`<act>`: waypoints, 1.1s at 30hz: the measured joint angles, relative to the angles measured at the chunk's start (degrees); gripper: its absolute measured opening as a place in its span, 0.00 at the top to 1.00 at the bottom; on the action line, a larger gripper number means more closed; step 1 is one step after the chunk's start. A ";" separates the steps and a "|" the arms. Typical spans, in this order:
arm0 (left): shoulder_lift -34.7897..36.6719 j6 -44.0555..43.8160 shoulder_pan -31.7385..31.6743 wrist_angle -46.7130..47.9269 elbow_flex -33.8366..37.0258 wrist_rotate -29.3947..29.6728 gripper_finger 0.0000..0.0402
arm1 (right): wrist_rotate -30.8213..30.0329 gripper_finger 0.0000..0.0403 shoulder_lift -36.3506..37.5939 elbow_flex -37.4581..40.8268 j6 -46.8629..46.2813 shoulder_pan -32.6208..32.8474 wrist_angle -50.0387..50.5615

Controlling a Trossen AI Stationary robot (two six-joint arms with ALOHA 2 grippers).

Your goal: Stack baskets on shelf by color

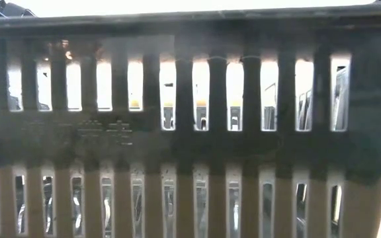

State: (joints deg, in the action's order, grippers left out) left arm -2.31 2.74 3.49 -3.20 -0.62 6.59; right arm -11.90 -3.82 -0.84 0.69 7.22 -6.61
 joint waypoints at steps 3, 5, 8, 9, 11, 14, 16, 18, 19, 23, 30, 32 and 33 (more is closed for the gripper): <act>0.01 0.00 -0.01 -0.01 0.01 0.00 0.91 | 0.00 0.99 -0.01 0.00 -0.57 0.00 -0.02; 0.01 0.00 0.00 -0.01 0.01 0.00 0.91 | 0.00 0.99 0.01 0.01 -1.95 0.00 -0.03; 0.00 0.00 -0.02 -0.02 0.00 0.00 0.91 | 0.00 0.99 -0.02 0.02 -3.21 -0.02 -0.63; 0.02 0.00 0.00 -0.02 0.00 -0.02 0.91 | 0.00 0.99 -0.02 0.00 -2.98 0.00 -1.02; 0.02 0.00 0.00 -0.02 0.00 -0.02 0.91 | 0.00 0.99 -0.02 0.02 -2.28 -0.02 -2.14; 0.02 0.00 -0.02 0.00 0.00 0.00 0.91 | -0.10 0.99 -0.02 0.00 0.69 -0.02 -2.68; 0.02 0.00 -0.02 -0.01 0.01 0.00 0.91 | -0.04 0.99 -0.02 0.02 2.81 -0.02 -1.78; 0.02 0.19 -0.02 -0.30 0.02 0.72 0.91 | -0.06 0.99 -0.04 0.01 3.50 -0.02 -1.42; 0.01 0.68 -0.02 -0.74 0.01 1.98 0.91 | -0.10 0.99 -0.02 0.00 3.52 -0.02 -1.73; 0.00 5.87 -0.02 -1.76 0.00 6.66 0.91 | -0.33 0.99 -0.02 0.01 4.96 -0.02 -5.91; 0.00 4.93 -0.02 -3.45 0.00 7.63 0.91 | -6.27 0.99 0.01 0.02 3.16 -0.02 -16.70; 0.00 4.61 -0.02 -4.99 0.02 7.63 0.91 | -10.04 0.99 -0.21 0.02 0.81 -0.02 -16.68; 0.02 4.63 -0.02 -6.01 0.02 7.63 0.91 | -12.21 0.99 -0.48 0.00 -0.35 -0.02 -16.58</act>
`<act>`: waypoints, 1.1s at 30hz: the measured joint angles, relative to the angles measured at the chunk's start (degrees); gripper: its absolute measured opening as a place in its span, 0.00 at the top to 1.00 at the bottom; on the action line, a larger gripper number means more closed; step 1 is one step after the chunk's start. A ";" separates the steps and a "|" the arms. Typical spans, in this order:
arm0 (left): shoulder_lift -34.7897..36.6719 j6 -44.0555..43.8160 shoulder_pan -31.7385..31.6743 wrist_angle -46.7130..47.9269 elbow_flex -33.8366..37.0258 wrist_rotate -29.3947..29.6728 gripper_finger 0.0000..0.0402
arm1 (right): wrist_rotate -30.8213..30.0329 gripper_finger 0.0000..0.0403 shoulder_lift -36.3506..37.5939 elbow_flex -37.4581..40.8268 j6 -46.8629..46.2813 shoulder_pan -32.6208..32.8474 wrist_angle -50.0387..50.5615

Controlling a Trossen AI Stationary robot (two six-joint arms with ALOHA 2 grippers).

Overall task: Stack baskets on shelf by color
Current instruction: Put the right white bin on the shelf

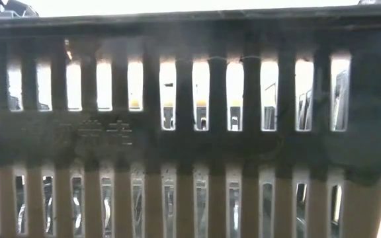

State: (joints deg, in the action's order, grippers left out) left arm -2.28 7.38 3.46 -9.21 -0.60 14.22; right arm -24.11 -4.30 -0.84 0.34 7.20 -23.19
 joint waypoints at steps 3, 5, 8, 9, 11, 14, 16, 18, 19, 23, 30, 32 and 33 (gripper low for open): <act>-0.01 -0.97 0.00 -4.58 0.00 0.00 0.91 | -5.43 0.99 -1.56 -1.73 -2.59 -0.02 1.96; 0.00 -1.62 0.00 -6.75 -0.02 0.00 0.91 | -7.75 0.98 -3.51 -4.01 -3.20 0.00 6.90; 0.00 -1.88 0.00 -8.78 -0.02 0.00 0.91 | -13.04 0.94 -7.59 -11.35 -5.61 0.00 12.67; 0.00 -1.78 0.00 -9.02 -0.02 0.02 0.91 | -15.38 0.93 -9.03 -14.10 -7.03 0.00 16.51; -0.02 -0.93 -0.04 -9.02 -0.02 0.04 0.91 | -18.04 0.89 -12.95 -19.95 -10.79 -0.02 25.36; -0.02 2.58 -0.11 -11.08 -0.02 1.09 0.91 | -17.84 0.83 -19.59 -27.82 -18.47 -0.07 41.18; -0.02 4.18 -0.11 -12.13 -0.02 1.35 0.91 | -16.37 0.79 -23.79 -32.47 -24.17 -0.09 49.29; -0.02 5.99 -0.20 -13.11 -0.02 1.36 0.91 | -13.86 0.76 -27.81 -35.73 -28.54 -0.09 56.82; -0.02 7.11 -0.20 -13.66 -0.02 1.36 0.91 | -12.46 0.74 -29.76 -37.00 -30.03 -0.09 58.82; -0.02 11.65 -0.46 -17.36 -0.02 1.36 0.91 | -5.84 0.68 -36.15 -38.68 -31.64 -0.34 65.10; -0.02 16.09 -0.76 -21.51 -0.02 1.38 0.91 | -4.11 0.66 -44.54 -38.87 -34.04 -4.03 78.45; -0.02 16.39 -0.76 -20.87 -0.02 1.33 0.91 | -4.35 0.66 -46.07 -38.87 -33.50 -5.33 79.89; -0.04 16.50 -0.76 -20.52 -0.02 1.36 0.91 | -4.05 0.66 -46.71 -38.87 -32.60 -5.91 79.33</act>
State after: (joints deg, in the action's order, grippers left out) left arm -2.33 23.87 2.70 -29.73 -0.62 15.57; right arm -28.16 -51.01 -39.70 -32.26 1.29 56.14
